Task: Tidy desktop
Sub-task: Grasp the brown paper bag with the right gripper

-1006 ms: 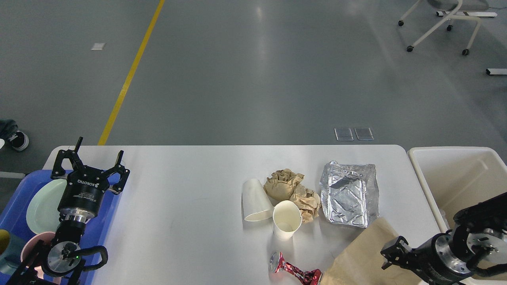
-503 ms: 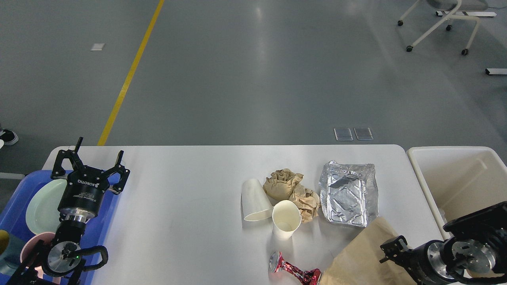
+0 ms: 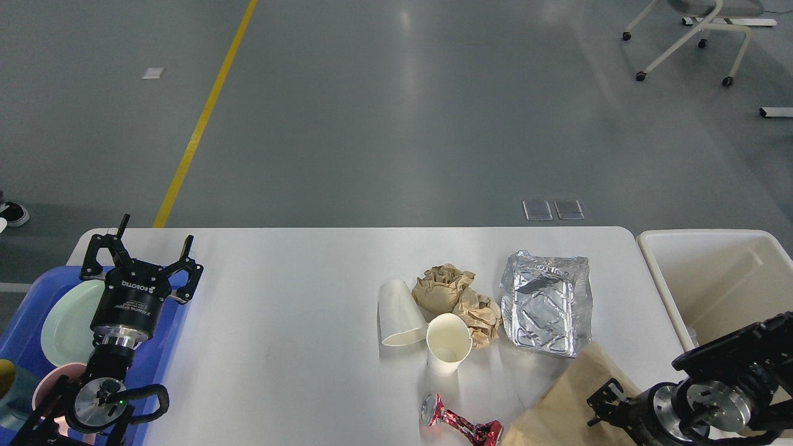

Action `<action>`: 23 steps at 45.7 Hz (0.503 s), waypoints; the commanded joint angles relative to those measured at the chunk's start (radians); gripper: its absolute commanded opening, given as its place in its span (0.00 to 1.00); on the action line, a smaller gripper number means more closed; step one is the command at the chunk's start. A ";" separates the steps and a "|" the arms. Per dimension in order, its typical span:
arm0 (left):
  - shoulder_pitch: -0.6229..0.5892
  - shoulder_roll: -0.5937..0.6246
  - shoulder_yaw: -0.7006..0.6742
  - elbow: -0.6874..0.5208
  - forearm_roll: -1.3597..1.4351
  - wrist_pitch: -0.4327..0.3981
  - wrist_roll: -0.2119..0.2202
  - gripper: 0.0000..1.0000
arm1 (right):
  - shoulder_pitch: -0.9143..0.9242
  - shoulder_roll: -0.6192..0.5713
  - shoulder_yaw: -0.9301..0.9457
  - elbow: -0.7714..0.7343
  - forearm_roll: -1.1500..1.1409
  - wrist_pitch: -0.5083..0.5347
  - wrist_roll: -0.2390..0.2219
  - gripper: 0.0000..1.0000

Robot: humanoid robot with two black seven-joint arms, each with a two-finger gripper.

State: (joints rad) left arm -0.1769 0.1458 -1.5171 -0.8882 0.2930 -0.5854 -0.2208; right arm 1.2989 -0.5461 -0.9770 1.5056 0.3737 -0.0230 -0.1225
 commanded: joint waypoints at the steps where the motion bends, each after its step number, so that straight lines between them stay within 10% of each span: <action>1: -0.001 0.000 0.000 0.000 0.000 -0.001 0.000 0.96 | -0.013 0.014 0.000 -0.002 0.004 0.001 0.000 0.24; 5: 0.001 0.000 0.000 0.000 0.000 0.001 0.000 0.96 | -0.024 0.022 0.001 -0.001 0.004 0.002 0.001 0.00; 23: 0.001 0.000 0.000 0.000 0.000 -0.001 0.000 0.96 | -0.018 0.022 0.000 -0.015 -0.013 0.021 -0.003 0.00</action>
State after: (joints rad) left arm -0.1768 0.1457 -1.5171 -0.8882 0.2930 -0.5854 -0.2208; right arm 1.2771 -0.5246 -0.9765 1.4915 0.3729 -0.0060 -0.1234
